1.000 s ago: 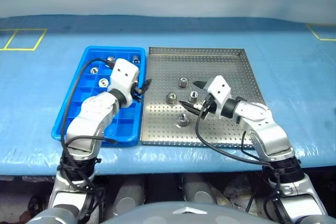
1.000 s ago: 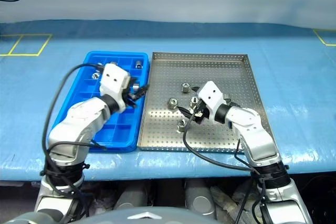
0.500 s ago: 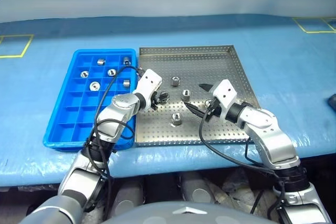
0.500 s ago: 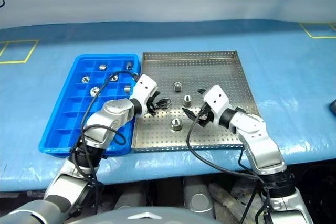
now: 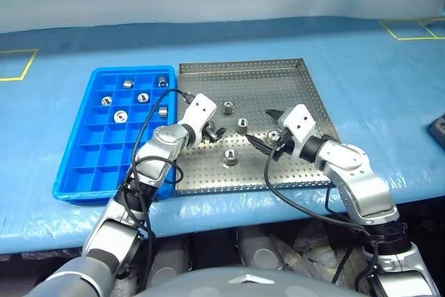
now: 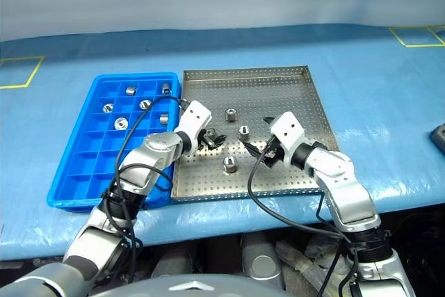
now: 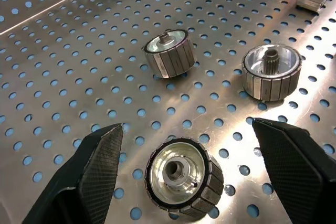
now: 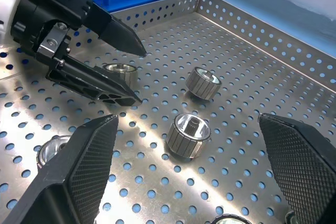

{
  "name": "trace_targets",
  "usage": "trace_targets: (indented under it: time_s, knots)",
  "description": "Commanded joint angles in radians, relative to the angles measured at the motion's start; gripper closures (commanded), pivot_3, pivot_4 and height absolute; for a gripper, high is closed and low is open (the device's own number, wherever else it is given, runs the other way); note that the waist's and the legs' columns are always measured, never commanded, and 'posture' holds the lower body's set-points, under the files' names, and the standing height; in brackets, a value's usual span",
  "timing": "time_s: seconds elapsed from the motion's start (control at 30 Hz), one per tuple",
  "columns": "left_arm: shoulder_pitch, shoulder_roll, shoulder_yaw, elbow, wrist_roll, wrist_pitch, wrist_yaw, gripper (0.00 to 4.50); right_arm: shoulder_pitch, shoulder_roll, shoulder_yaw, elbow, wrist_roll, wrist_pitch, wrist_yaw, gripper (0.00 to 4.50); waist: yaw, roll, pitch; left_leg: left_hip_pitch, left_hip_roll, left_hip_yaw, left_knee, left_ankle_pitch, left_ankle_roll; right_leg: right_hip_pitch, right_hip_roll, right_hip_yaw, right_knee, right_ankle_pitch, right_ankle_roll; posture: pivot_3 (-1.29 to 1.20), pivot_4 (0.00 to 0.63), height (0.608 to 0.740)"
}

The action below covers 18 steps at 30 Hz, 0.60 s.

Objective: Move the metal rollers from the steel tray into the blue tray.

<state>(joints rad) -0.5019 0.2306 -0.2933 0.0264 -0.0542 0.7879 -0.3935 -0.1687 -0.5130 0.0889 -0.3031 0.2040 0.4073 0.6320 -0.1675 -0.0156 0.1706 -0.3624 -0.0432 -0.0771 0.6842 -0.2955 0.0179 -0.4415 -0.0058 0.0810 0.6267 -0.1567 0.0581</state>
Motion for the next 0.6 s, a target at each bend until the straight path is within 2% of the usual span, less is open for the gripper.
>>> trace_targets:
  time_s: [0.03, 0.37, 0.47, 0.6]
  knots:
    - [-0.023, 0.004, -0.025, 0.004, 0.024, 0.017, -0.009, 0.22, -0.013, 0.0, -0.017, -0.026, -0.001, -0.011, -0.007, 0.0, 0.0, 0.0, 0.0, 0.0, 0.0, 0.0, 0.0, 0.0, 0.0, 0.0, 0.0, 0.0, 0.0, 0.0, 0.0, -0.22, 0.15, 0.74]
    - [-0.043, -0.005, -0.053, 0.045, 0.027, 0.045, -0.038, 0.22, -0.015, 0.001, -0.016, -0.028, -0.002, -0.012, -0.011, 0.0, 0.0, 0.0, 0.0, 0.0, 0.0, 0.0, 0.0, 0.0, 0.0, 0.0, 0.0, 0.0, 0.0, 0.0, 0.0, -0.22, 0.15, 0.74]
    - [-0.046, -0.01, -0.052, 0.05, 0.021, 0.053, -0.047, 0.79, -0.014, 0.002, -0.018, -0.029, -0.003, -0.012, -0.015, 0.0, 0.0, 0.0, 0.0, 0.0, 0.0, 0.0, 0.0, 0.0, 0.0, 0.0, 0.0, 0.0, 0.0, 0.0, 0.0, -0.23, 0.15, 0.74]
    - [-0.045, -0.009, -0.052, 0.048, 0.024, 0.06, -0.053, 2.12, -0.013, 0.003, -0.02, -0.03, -0.003, -0.012, -0.02, 0.0, -0.001, 0.0, 0.0, 0.001, 0.0, 0.0, 0.0, 0.0, 0.0, 0.001, 0.0, 0.0, 0.0, 0.0, 0.0, -0.23, 0.15, 0.74]
